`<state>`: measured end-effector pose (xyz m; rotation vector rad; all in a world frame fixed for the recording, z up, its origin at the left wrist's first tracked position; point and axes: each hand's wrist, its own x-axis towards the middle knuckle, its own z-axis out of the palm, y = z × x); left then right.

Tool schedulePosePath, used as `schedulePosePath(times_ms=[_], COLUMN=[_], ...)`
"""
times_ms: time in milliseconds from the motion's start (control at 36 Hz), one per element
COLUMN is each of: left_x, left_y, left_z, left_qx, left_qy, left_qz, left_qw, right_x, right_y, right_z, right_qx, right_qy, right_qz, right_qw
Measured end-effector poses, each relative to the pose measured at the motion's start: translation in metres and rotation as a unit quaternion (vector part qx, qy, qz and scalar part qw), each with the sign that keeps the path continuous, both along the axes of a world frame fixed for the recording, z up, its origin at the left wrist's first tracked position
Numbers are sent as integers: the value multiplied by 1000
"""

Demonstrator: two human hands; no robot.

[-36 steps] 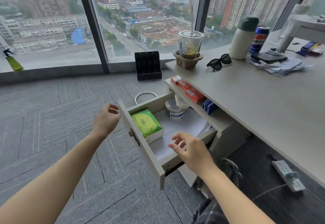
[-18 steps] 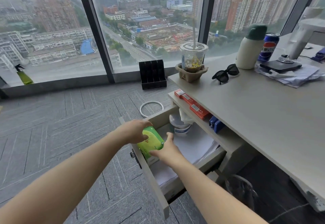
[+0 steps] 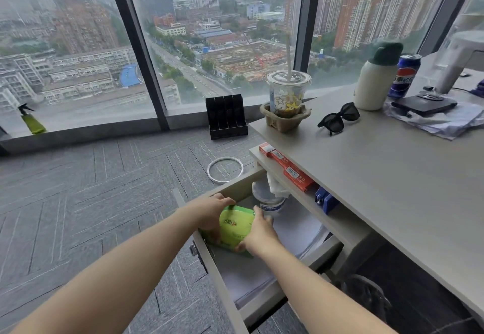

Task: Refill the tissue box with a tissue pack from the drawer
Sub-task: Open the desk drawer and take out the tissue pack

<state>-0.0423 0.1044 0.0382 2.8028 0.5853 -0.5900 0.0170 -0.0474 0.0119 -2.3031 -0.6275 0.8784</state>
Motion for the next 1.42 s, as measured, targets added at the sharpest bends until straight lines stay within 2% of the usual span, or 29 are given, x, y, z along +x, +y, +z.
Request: schedulePosePath(times_ms=[167,444,750,917,1056,1278,1417], left_x=[-2,-12,-48,-28,11,77,97], left_y=[-6,-22,-44,-92,-143,-216,-238], left_z=[3,42,127,173,186,175,163], left_qx=[-9,-8,30,23,-25,-82,-120], left_qy=[-59,-205,-397,-462,-473,-393,-339], left_qz=[8,-1,-44,-91,-145,-212,-223], left_qw=[998,979,916,882,869,891,906], right_x=[8,14,3,20,40,58,67], right_y=[-5,-30,-60,-127,-204,-296,-324], right_z=[2,38,128,183,205,195,184], right_qx=[22,155,273,277,244,151,124], right_qy=[-40,-132,-294,-348,-357,-326,-274], right_qz=[-4,-4,20,7,-20,-102,-129], right_qw=[999,979,916,896,902,928,945])
